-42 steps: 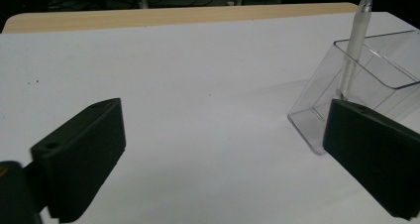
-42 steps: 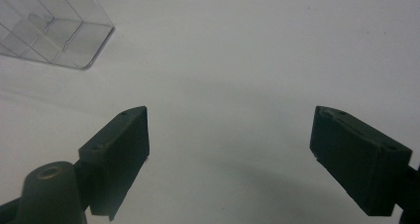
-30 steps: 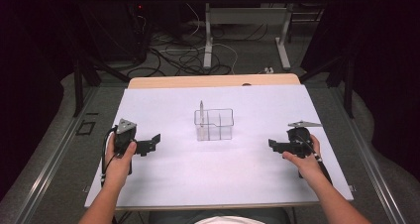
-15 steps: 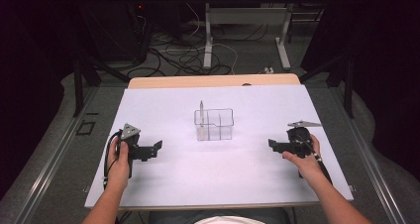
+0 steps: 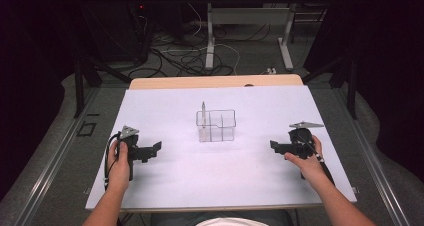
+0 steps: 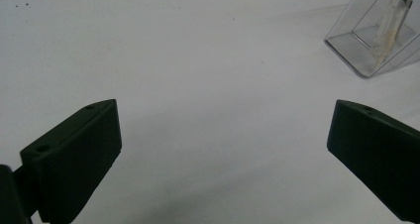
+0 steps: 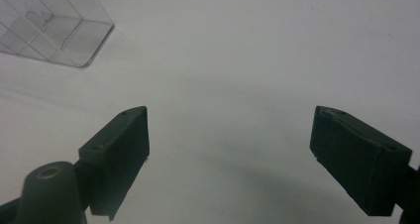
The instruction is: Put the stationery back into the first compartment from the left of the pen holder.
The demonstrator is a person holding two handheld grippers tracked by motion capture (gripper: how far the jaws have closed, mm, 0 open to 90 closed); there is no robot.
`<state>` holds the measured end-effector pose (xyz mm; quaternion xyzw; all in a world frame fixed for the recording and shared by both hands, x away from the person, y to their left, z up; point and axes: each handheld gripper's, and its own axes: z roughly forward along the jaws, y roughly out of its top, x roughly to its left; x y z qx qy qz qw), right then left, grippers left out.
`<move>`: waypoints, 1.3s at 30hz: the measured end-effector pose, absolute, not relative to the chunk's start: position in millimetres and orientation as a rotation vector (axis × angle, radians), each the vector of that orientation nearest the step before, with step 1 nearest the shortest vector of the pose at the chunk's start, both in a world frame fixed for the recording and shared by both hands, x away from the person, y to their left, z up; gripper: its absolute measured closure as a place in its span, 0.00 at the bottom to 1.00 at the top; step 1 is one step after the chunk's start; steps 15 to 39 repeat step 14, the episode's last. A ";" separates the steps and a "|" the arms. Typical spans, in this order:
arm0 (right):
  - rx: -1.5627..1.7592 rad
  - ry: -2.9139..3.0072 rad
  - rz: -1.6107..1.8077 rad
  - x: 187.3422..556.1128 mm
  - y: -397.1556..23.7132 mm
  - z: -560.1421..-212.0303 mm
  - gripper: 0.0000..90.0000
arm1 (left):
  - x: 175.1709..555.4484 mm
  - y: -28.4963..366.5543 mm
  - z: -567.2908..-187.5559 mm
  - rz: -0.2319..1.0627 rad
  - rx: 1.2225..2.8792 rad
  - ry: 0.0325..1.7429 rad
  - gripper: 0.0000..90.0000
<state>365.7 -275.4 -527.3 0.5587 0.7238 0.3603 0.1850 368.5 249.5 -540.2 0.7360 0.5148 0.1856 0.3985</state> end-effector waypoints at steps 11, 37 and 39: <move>1.572 2.056 1.014 366.8 -274.5 -529.4 0.17 | 370.2 247.5 -542.6 0.465 1.861 1.323 0.01; 1.577 2.054 1.011 366.9 -274.4 -530.0 0.17 | 370.1 247.6 -542.0 0.462 1.867 1.321 0.01; 1.577 2.054 1.011 366.9 -274.4 -530.0 0.17 | 370.1 247.6 -542.0 0.462 1.867 1.321 0.01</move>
